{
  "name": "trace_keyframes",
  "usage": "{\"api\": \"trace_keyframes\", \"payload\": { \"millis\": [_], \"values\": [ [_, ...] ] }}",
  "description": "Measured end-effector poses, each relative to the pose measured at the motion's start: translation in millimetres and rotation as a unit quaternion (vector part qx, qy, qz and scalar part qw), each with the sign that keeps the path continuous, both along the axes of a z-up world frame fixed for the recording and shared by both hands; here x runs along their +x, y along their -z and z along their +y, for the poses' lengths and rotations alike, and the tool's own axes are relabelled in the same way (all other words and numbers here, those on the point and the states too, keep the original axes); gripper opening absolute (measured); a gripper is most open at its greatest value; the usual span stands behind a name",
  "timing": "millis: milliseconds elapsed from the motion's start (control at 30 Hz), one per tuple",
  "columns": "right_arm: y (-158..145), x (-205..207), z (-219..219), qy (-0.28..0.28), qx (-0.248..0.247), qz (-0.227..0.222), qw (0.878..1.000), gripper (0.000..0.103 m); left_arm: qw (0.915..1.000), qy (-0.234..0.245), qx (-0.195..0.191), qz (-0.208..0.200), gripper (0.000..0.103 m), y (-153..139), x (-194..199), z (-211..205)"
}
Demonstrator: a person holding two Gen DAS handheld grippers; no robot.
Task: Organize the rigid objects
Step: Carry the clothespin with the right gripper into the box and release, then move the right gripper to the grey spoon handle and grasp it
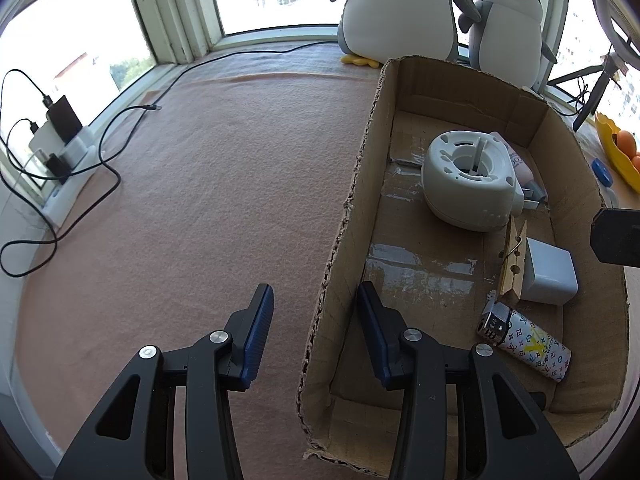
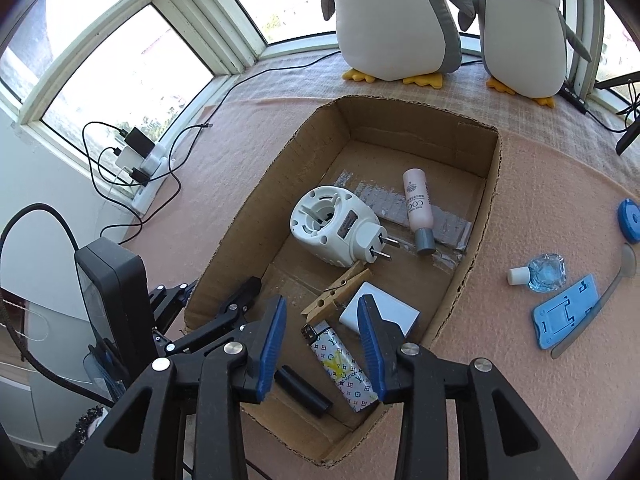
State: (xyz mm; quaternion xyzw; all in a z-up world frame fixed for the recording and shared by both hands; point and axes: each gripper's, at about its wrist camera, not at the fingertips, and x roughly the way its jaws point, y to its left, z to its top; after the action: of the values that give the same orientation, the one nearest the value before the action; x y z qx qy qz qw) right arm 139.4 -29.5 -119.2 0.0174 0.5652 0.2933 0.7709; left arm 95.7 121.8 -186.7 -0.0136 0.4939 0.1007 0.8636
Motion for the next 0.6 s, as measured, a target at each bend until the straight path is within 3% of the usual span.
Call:
{"api": "trace_keyframes", "payload": {
  "millis": [333, 600],
  "values": [
    [-11.6, 13.0, -51.9, 0.059, 0.013, -0.006, 0.998, 0.036, 1.0000, 0.000, 0.001, 0.000, 0.043, -0.1, -0.4, -0.1],
    [-9.0, 30.8, -114.7, 0.141, 0.000, -0.008, 0.990, 0.036, 1.0000, 0.001, 0.004, 0.001, 0.043, -0.4, 0.4, 0.3]
  ]
}}
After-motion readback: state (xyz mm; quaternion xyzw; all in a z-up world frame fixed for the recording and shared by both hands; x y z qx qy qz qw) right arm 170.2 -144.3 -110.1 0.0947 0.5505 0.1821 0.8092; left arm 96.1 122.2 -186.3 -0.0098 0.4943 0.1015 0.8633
